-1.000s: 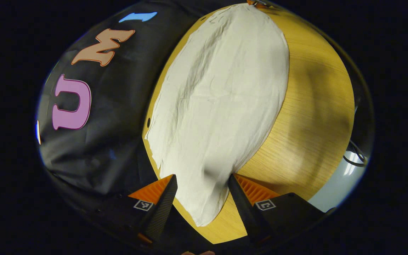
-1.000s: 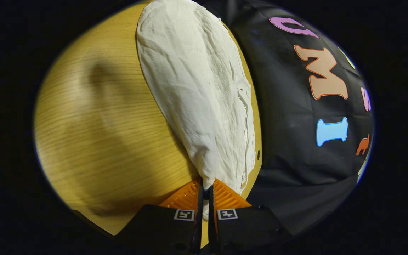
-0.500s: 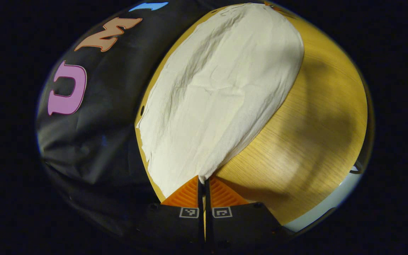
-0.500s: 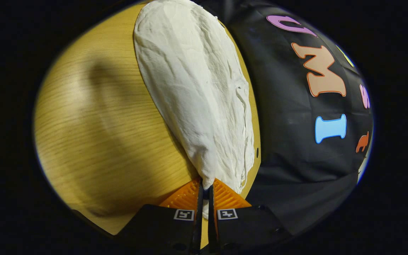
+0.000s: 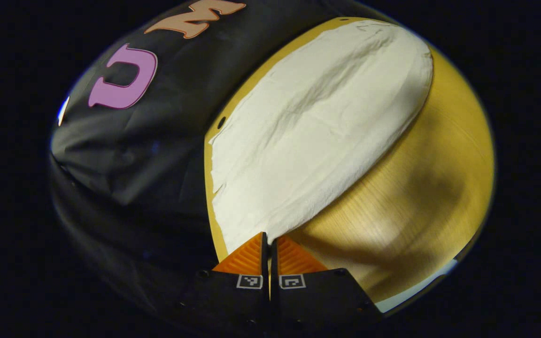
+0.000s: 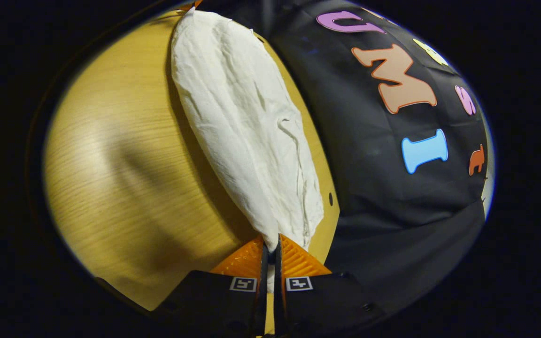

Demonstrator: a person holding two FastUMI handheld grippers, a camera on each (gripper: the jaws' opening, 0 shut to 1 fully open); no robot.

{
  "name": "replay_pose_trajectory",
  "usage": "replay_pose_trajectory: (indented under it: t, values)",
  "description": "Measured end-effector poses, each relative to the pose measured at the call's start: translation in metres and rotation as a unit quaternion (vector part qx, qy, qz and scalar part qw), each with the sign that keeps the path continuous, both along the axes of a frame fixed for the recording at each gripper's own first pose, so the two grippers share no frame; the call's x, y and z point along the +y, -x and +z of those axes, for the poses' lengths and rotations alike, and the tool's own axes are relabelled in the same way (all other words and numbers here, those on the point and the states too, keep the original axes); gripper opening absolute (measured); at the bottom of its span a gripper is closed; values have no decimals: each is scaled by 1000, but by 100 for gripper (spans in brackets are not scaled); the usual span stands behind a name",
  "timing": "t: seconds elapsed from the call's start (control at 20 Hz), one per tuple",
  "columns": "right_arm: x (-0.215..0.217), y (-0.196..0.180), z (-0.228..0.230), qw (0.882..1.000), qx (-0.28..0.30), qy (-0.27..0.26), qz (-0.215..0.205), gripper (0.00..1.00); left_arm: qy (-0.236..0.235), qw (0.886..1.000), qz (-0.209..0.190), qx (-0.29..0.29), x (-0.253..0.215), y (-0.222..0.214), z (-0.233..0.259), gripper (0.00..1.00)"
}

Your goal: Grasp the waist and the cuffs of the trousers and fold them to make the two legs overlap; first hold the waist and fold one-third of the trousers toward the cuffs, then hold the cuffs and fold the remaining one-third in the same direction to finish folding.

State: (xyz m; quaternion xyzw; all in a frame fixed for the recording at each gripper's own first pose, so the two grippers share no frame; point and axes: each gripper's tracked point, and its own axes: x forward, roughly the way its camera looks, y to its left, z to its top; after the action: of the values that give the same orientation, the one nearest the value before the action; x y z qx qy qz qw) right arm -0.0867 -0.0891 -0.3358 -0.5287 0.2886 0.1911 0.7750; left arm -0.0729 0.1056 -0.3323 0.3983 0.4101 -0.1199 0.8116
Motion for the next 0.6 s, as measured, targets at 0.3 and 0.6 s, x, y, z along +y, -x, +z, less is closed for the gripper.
replay_pose_trajectory:
  t: [0.3, 0.6]
  values:
    - [-2, -43, 48, 996, -68, -49, -6, 8, -7, 997, 45, -58, -4, -52, 43, 0]
    - [-2, -87, 74, 990, -104, -70, -62, 8, 13, 993, 55, -108, -9, -107, 80, 0]
